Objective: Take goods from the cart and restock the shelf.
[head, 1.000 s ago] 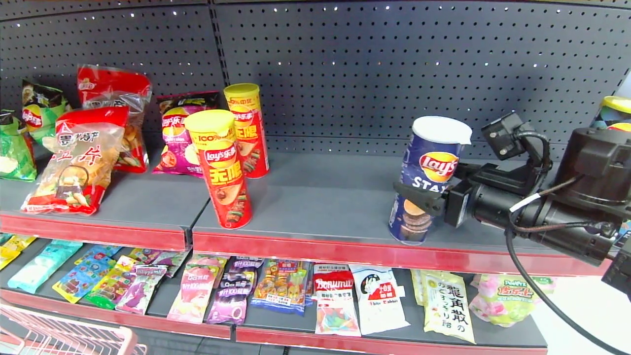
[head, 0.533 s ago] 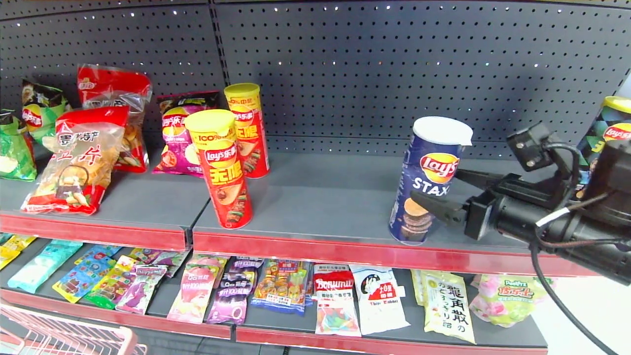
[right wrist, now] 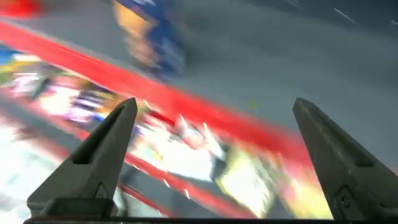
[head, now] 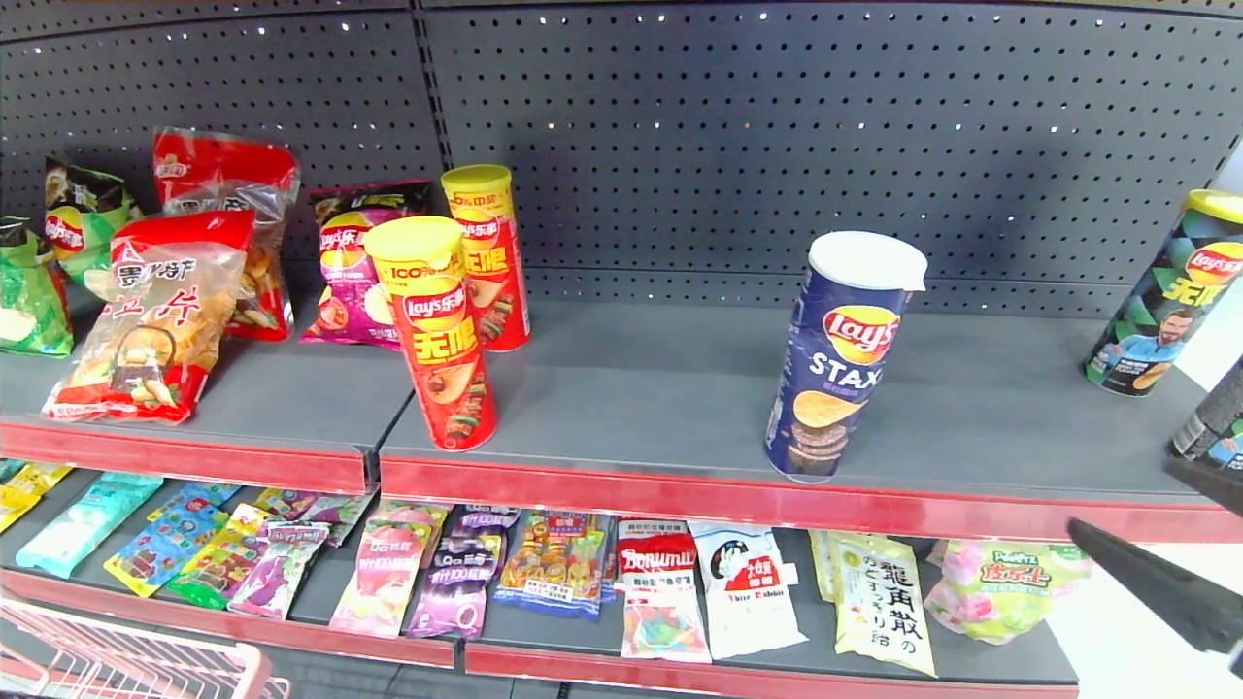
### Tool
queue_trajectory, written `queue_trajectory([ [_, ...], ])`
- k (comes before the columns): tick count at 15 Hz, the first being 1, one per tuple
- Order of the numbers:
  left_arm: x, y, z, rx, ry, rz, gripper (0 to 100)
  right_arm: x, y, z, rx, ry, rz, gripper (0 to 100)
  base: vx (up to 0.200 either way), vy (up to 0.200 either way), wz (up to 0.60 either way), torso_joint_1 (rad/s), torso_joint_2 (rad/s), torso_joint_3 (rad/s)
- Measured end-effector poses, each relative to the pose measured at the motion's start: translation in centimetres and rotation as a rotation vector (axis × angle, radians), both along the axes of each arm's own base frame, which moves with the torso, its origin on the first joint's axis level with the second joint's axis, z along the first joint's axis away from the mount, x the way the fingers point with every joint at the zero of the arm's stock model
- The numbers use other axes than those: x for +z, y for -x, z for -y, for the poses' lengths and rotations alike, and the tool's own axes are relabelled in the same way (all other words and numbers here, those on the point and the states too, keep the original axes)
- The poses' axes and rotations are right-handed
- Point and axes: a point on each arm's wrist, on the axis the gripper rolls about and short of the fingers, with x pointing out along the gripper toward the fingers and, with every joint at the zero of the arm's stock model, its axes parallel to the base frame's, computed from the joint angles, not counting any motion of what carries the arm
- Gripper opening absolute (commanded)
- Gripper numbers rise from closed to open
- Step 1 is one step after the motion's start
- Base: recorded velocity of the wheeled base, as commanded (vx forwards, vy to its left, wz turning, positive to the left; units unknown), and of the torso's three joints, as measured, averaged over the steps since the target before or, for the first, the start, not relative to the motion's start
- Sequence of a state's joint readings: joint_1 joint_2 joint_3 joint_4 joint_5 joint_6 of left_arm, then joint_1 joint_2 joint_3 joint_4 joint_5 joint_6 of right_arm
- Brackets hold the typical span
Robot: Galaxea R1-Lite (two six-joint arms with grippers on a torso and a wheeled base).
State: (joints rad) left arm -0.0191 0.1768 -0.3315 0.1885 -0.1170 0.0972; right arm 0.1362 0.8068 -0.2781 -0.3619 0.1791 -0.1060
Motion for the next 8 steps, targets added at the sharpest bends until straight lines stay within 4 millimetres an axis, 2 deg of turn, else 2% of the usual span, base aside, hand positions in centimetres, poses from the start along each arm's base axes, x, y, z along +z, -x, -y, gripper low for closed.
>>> queue_trajectory([
  [2, 1.0, -0.3, 0.0, -0.028, 0.002, -0.009, 0, -0.7, 4.1, 1.1, -0.130, 0.003, -0.040, 100, 0.000, 0.000, 0.00, 0.000, 0.00, 0.000],
  [5, 2.2, -0.7, 0.1, -0.038, 0.003, -0.017, 0, -2.5, 9.6, 0.9, -0.186, -0.001, 0.024, 100, 0.000, 0.000, 0.00, 0.000, 0.00, 0.000],
  [6, 2.3, -0.8, 0.1, -0.038, 0.003, -0.021, 0, -3.4, 10.4, 0.8, -0.190, 0.000, 0.048, 100, 0.000, 0.000, 0.00, 0.000, 0.00, 0.000],
  [8, 2.4, -0.9, 0.1, -0.039, 0.004, -0.026, 0, -5.6, 10.5, 0.9, -0.245, 0.022, 0.082, 100, 0.000, 0.000, 0.00, 0.000, 0.00, 0.000],
])
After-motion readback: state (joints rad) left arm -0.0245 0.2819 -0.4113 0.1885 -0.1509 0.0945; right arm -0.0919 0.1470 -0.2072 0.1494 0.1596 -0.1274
